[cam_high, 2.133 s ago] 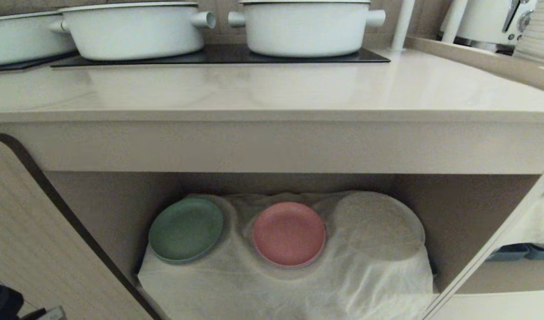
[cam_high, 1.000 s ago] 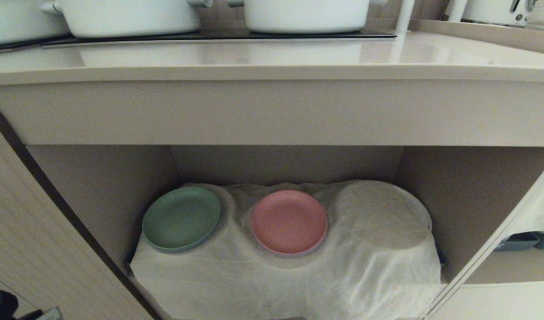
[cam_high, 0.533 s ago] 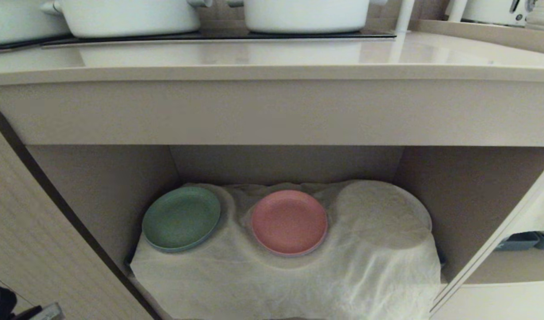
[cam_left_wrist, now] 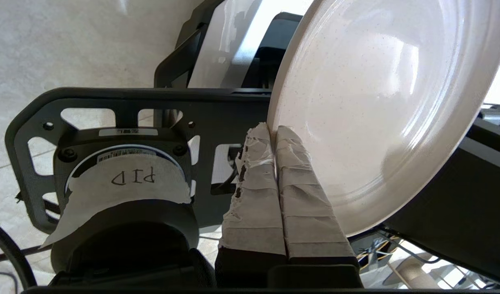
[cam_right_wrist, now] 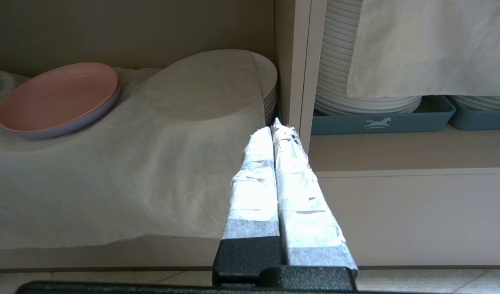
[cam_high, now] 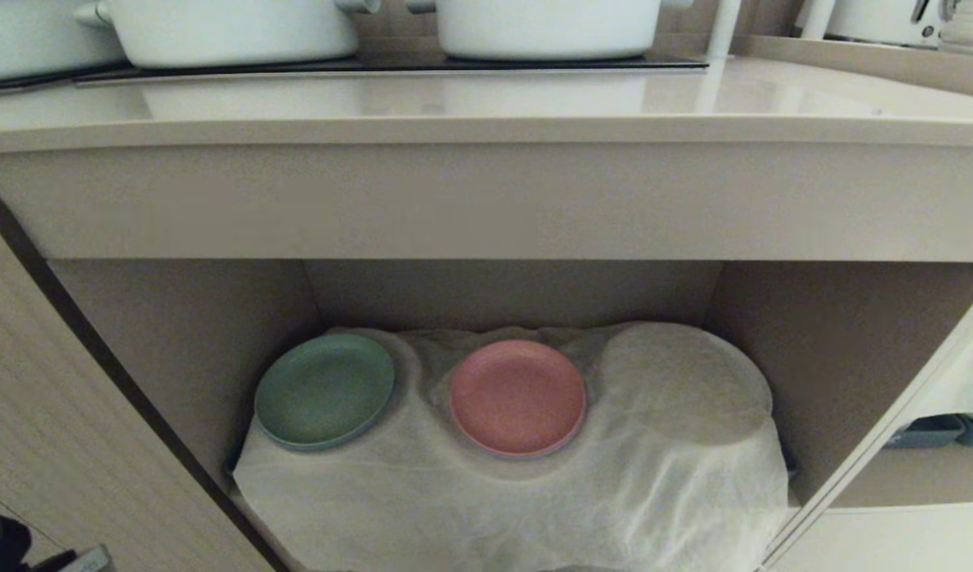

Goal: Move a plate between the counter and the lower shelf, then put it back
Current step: Put the plate in the cupboard

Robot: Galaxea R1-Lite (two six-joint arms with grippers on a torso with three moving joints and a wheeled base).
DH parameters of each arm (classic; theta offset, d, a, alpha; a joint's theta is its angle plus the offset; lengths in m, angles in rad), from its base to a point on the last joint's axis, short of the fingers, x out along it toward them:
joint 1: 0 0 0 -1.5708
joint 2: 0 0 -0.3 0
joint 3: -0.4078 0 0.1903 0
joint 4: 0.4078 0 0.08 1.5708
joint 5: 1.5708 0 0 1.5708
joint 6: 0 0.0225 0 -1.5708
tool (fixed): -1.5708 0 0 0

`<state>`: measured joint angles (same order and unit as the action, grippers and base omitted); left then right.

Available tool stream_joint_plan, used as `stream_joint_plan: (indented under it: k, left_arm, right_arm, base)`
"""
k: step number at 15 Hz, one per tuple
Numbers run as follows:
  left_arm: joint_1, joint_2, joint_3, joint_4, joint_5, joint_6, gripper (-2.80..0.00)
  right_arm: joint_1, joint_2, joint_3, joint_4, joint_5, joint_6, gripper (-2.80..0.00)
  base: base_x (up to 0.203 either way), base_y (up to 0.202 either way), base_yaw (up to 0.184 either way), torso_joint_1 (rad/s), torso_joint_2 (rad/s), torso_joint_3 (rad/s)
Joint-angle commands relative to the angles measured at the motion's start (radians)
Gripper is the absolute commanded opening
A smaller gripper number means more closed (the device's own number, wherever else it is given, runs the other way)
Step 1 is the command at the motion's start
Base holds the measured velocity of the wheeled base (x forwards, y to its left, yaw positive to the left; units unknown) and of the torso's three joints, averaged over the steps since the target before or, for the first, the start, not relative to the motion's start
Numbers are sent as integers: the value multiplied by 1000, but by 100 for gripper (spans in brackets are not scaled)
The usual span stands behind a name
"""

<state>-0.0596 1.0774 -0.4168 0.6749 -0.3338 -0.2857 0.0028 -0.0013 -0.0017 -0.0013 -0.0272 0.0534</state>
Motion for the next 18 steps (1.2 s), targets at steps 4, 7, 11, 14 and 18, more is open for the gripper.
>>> stream_joint_plan:
  k: [4,7,11,14,18]
  left_arm:
    - [0,1,7,5,-7,-3,-280]
    - [0,2,7,5,-8,-4,-280]
    - [1,6,7,3,-8,-6,-280]
    - [1,6,9,5,-10,-7,-280]
    - [3,6,7,3,-48,-12,-280]
  right_arm:
    - [0,1,0,0,0,0,-280]
    - [0,1,0,0,0,0,-280]
    - [0,1,0,0,0,0,-280]
    - [0,1,0,0,0,0,-280]
    - [0,1,0,0,0,0,-280]
  base:
    - [0,0,0,0,0,0]
    - [0,0,0,0,0,0]
    - [0,0,0,0,0,0]
    - [0,0,0,0,0,0]
    - [0,0,0,0,0,0]
